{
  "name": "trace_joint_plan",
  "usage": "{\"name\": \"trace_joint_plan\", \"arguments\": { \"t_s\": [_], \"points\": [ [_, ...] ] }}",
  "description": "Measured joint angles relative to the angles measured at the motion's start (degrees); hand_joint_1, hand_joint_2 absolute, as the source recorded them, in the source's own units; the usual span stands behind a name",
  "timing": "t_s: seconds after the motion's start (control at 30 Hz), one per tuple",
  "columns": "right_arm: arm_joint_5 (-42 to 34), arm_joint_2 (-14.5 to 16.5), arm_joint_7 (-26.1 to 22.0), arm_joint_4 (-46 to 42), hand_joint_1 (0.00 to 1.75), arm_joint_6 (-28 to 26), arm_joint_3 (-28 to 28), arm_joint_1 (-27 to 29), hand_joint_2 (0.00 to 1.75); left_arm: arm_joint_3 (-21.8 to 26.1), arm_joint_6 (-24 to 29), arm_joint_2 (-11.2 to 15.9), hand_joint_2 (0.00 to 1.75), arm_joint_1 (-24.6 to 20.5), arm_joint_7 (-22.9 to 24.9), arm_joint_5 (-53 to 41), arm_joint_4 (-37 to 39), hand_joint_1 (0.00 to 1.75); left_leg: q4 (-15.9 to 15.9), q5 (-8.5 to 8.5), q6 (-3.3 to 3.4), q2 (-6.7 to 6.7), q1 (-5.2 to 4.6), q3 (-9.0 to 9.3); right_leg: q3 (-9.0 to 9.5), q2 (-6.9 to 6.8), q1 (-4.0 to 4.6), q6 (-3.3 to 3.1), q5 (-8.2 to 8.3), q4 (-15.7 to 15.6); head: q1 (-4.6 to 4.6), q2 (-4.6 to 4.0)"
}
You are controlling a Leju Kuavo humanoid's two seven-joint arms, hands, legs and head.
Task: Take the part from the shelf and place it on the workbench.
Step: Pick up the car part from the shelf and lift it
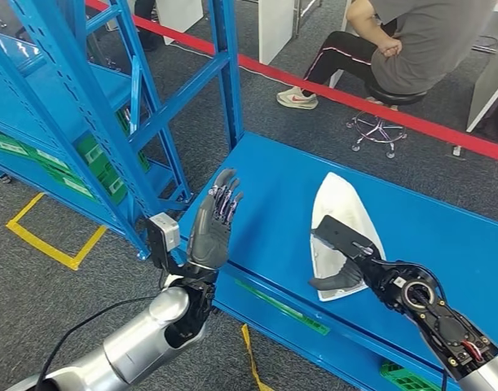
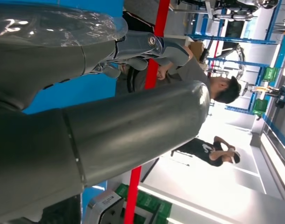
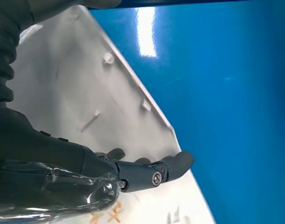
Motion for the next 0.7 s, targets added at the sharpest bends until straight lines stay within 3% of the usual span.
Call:
{"name": "trace_joint_plan", "arguments": {
  "t_s": [0.57, 0.7],
  "points": [
    [8.7, 0.0, 1.5, 0.6, 0.00, -2.0, 1.1, -0.9, 1.75, 0.0, 0.8, -0.1, 0.00, -0.1, 0.0, 0.4, 0.0, 0.00, 0.0, 0.03, -0.02, 0.01, 0.03, 0.04, 0.04, 0.01, 0.00, 0.00, 0.02, 0.0, 0.01, 0.00],
    [15.1, 0.0, 3.5, 0.3, 0.00, -1.0, 1.5, -2.4, 1.75, 0.0, 0.8, -0.1, 0.00, -0.1, -0.3, 0.4, 0.0, 0.00, 0.0, 0.03, -0.02, 0.01, 0.02, 0.03, 0.03, 0.02, 0.00, 0.00, 0.02, 0.0, 0.00, 0.00]
  ]
}}
